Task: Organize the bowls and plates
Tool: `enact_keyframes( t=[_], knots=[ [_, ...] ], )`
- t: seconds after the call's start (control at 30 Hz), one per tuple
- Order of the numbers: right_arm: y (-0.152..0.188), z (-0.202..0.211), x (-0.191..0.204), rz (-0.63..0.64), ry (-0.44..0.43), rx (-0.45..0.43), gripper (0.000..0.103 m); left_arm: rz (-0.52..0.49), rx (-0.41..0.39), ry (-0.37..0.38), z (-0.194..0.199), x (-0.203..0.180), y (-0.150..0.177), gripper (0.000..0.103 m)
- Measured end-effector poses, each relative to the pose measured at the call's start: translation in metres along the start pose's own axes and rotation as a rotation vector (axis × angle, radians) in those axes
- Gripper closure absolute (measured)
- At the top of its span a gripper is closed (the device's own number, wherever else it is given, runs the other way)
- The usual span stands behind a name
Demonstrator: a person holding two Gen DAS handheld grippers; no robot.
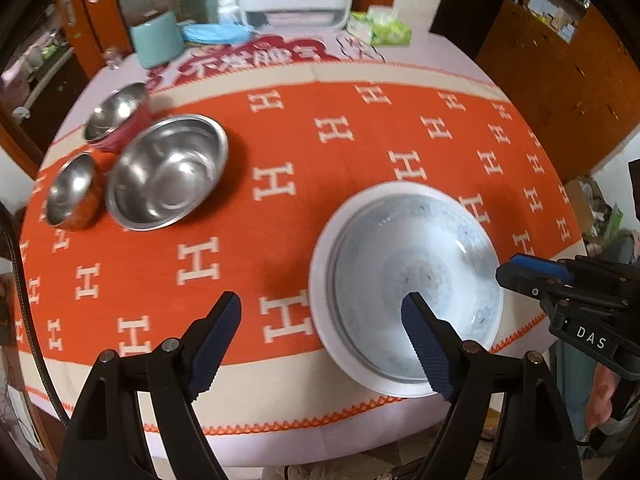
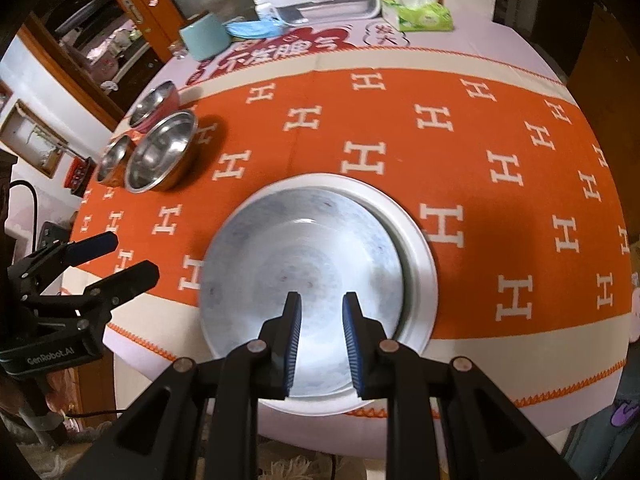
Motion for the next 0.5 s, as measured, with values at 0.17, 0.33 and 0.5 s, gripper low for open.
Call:
enact_keyframes(
  t=[0.17,0.33,0.5],
  knots=[
    [-0.007,0.011,0.018,0.032,-0.042,-0.038,0.082,0.042,-0.032,-0.035,0.02,0.018,0.002,0.021],
    [-0.016,0.016,0.035,0.065,-0.068,-0.06,0.082,0.071,-0.073,-0.094,0.04,0.043,0.003,0.021],
    [-0.028,0.019,0.054,0.086,-0.084,-0.082,0.082,0.085,-0.121,-0.142,0.056,0.068,-0.002,0.021]
  ],
)
Point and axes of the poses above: each gripper's, at about its wrist camera, not at the fingertips, and z roughly against the way its jaws point, x to its left, y to its underside, the point moved 4 cm from there along -z, roughly the way its jaws point, and after that the axes turned 4 degrees about -x, right-handed, at the moved point
